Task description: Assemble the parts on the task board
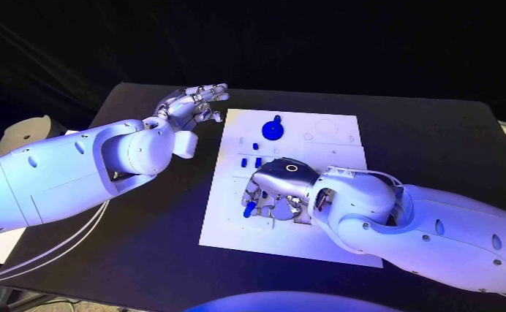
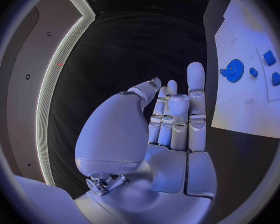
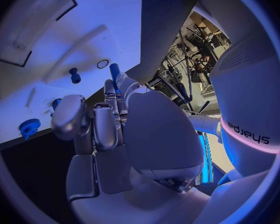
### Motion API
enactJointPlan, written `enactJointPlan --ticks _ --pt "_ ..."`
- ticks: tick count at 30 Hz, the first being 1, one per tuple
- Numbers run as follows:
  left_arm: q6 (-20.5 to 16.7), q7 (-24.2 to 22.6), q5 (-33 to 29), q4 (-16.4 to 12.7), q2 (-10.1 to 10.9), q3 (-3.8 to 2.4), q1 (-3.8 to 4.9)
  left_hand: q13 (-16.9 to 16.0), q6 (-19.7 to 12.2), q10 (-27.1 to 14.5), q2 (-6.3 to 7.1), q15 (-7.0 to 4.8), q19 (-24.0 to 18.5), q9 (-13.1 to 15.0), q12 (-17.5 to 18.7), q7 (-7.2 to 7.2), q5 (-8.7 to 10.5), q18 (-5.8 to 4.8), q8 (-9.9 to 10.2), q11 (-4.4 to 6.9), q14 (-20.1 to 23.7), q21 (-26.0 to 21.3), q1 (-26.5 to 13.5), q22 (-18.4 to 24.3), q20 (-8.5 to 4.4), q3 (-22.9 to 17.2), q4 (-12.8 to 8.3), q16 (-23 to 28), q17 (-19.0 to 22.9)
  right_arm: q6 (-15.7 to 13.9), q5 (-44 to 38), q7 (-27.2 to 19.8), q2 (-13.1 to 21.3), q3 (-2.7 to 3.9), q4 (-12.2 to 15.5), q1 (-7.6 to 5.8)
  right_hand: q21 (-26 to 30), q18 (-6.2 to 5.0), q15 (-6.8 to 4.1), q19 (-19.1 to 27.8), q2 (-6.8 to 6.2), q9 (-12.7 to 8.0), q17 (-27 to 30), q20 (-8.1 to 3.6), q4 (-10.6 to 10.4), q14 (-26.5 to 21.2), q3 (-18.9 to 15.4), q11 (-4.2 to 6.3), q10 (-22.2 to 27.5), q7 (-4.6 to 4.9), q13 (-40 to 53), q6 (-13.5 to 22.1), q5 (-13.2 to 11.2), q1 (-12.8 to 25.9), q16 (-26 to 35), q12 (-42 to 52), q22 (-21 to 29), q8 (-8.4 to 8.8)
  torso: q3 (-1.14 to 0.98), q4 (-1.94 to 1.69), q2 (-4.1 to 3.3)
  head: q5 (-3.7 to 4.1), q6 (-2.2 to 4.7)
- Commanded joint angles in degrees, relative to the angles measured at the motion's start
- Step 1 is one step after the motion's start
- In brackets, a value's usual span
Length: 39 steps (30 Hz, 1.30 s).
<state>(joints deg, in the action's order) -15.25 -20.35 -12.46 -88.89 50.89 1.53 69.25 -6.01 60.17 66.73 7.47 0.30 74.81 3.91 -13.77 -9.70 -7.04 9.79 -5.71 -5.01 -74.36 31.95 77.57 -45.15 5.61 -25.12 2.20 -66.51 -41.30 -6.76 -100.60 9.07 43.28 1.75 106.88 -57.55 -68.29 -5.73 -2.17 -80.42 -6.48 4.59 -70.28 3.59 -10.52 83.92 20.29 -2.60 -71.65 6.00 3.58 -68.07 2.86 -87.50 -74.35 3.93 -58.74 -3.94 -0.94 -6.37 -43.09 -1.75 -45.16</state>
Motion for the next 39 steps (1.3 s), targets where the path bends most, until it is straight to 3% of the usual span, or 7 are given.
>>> enactJointPlan --ticks 1,13,34,39 --pt "1.19 -0.22 0.23 -0.11 -0.10 -0.03 0.01 -0.06 -0.44 -0.26 0.11 -0.10 -0.44 -0.04 -0.14 -0.01 -0.31 0.55 -0.10 -0.06 0.32 -0.27 0.51 0.06 0.12 -0.07 -0.22 0.22 0.05 1.17 -2.68 0.26 -0.05 -0.02 -0.43 0.12 -0.02 -0.34 0.28 -0.21 0.43 0.04 -0.06 0.02 0.01 2.97 0.29 -0.36 -0.05 0.34 0.03 -0.11 0.37 0.05 -0.34 -0.23 0.08 -0.06 -0.05 0.01 -0.02 0.05 -0.05" --pt "1.25 -0.19 0.24 0.00 -0.07 -0.03 0.01 -0.06 -0.44 -0.26 0.11 -0.10 -0.44 -0.04 -0.14 -0.01 -0.31 0.55 -0.10 -0.06 0.32 -0.27 0.51 0.06 0.12 -0.07 -0.22 0.22 0.05 0.57 -4.18 1.73 0.31 -0.03 -0.43 0.19 -0.05 -0.33 0.30 -0.22 0.41 0.05 0.00 0.03 0.02 2.96 0.30 -0.38 -0.06 0.35 0.04 -0.12 0.37 0.10 -0.30 -0.23 0.04 -0.06 -0.06 -0.02 -0.06 0.05 -0.16" --pt "1.26 -0.13 0.25 -0.13 0.02 -0.02 0.01 -0.06 -0.44 -0.26 0.11 -0.10 -0.44 -0.04 -0.14 -0.01 -0.31 0.55 -0.10 -0.06 0.32 -0.27 0.51 0.06 0.12 -0.07 -0.22 0.22 0.05 5.30 -6.35 4.74 -1.49 -0.24 -1.40 0.25 0.00 -0.35 0.33 -0.18 0.44 0.08 -0.01 0.07 0.07 2.95 0.38 -0.39 -0.18 0.37 0.07 -0.25 0.31 0.27 -0.32 -0.20 0.11 -0.10 0.02 -0.07 0.00 0.00 -0.45" --pt "1.24 -0.11 0.25 -0.19 0.07 -0.02 0.01 -0.06 -0.44 -0.26 0.11 -0.10 -0.44 -0.04 -0.14 -0.01 -0.31 0.55 -0.10 -0.06 0.32 -0.27 0.51 0.06 0.12 -0.07 -0.22 0.22 0.05 6.57 -6.37 5.24 -1.99 -0.48 -1.56 0.25 0.33 -0.43 0.53 0.07 -0.58 -0.14 0.38 0.26 -0.18 2.80 0.00 -0.64 0.72 0.54 -0.04 0.74 0.25 1.85 -0.06 -0.48 0.52 0.39 0.03 -0.06 -0.02 -0.03 -0.48"
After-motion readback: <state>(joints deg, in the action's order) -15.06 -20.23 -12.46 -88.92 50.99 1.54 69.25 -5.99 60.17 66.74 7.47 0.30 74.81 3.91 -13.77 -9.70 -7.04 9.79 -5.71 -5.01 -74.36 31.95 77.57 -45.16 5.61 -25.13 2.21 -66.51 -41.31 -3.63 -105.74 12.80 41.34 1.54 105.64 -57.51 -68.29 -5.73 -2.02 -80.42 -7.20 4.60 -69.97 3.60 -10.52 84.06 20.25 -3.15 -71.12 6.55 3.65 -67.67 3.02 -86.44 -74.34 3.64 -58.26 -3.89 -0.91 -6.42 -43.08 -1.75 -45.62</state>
